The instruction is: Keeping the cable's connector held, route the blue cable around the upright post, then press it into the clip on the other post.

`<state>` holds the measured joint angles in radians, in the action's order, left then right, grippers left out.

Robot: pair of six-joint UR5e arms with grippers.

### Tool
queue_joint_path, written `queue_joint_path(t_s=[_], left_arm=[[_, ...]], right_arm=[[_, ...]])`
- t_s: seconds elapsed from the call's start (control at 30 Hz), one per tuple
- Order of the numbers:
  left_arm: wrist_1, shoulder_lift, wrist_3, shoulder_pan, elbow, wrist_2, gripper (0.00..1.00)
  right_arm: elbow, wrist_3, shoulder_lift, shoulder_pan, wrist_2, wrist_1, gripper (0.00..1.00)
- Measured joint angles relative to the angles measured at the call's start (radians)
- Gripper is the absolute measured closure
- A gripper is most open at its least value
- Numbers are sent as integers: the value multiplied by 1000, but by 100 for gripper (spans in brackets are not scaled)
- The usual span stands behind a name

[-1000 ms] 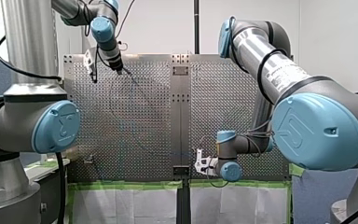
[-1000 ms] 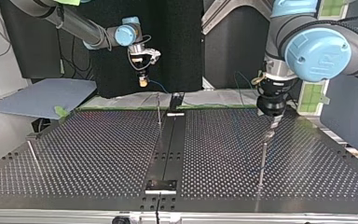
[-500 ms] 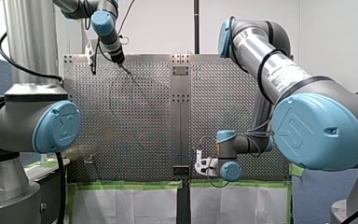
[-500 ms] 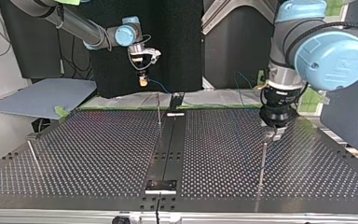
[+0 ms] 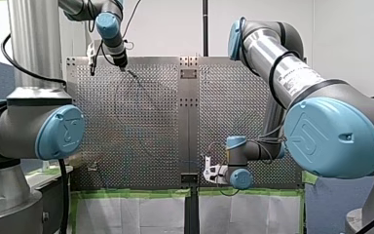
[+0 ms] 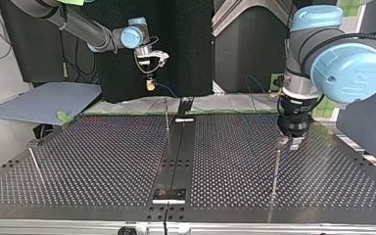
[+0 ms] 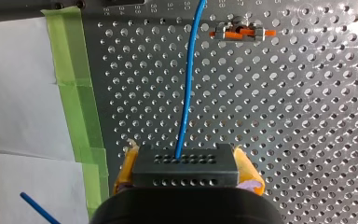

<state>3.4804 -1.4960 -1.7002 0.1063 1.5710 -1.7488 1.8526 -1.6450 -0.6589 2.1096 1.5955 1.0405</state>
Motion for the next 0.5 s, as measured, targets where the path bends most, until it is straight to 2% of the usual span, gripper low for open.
queue_joint_path(t_s=[0.33, 0.5], left_arm=[[3, -2, 92, -2, 0, -19, 0], [6, -2, 138, -6, 0, -46, 0]], right_arm=[[0, 0, 0, -2, 1, -3, 100], [0, 0, 0, -2, 1, -4, 100]])
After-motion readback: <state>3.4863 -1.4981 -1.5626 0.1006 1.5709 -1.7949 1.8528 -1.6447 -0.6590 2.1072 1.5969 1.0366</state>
